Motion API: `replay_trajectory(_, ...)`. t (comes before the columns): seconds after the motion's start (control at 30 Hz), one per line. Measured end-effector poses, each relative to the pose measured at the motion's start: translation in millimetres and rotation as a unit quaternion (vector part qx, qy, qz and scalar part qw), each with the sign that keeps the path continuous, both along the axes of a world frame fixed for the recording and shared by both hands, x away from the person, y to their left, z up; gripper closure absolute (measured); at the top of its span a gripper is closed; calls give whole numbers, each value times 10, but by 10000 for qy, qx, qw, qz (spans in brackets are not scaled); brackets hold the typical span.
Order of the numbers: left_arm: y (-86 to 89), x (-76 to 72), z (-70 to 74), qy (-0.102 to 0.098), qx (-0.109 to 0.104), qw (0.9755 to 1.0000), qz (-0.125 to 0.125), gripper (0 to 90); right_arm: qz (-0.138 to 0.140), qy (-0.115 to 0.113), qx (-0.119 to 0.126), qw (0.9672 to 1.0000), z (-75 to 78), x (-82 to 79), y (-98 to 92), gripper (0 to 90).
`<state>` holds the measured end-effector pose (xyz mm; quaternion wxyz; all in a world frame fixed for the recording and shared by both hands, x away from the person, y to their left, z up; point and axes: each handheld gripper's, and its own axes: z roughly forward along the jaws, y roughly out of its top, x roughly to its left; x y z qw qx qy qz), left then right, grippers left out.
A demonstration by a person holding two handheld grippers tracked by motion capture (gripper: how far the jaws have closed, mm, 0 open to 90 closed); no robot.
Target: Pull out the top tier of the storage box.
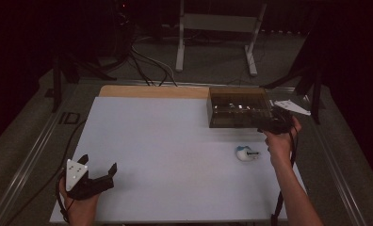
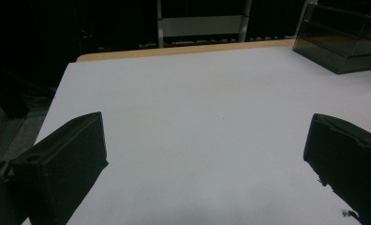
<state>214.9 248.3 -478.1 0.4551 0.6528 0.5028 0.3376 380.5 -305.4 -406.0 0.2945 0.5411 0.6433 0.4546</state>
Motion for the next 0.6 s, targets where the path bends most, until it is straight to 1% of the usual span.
replay_trajectory(0.13,-2,0,0,-1,-1,10000,-2,11,-9,41,-82,10000,19,55,-3,0)
replay_trajectory(0.33,1,1,0,-4,-5,10000,3,11,46,146,-36,9999,49,132,-7,0)
replay_trajectory(0.43,-2,1,-1,1,2,10000,-4,11,77,214,-145,9996,41,169,5,0)
replay_trajectory(0.5,-6,2,-2,-1,-1,10000,-9,11,84,224,-159,9996,36,177,10,0)
replay_trajectory(0.53,-7,3,-2,1,0,10000,-9,11,122,286,-199,9993,24,199,26,0)
replay_trajectory(0.6,-6,4,-3,-1,-4,10000,-8,11,151,332,-253,9990,17,221,43,0)
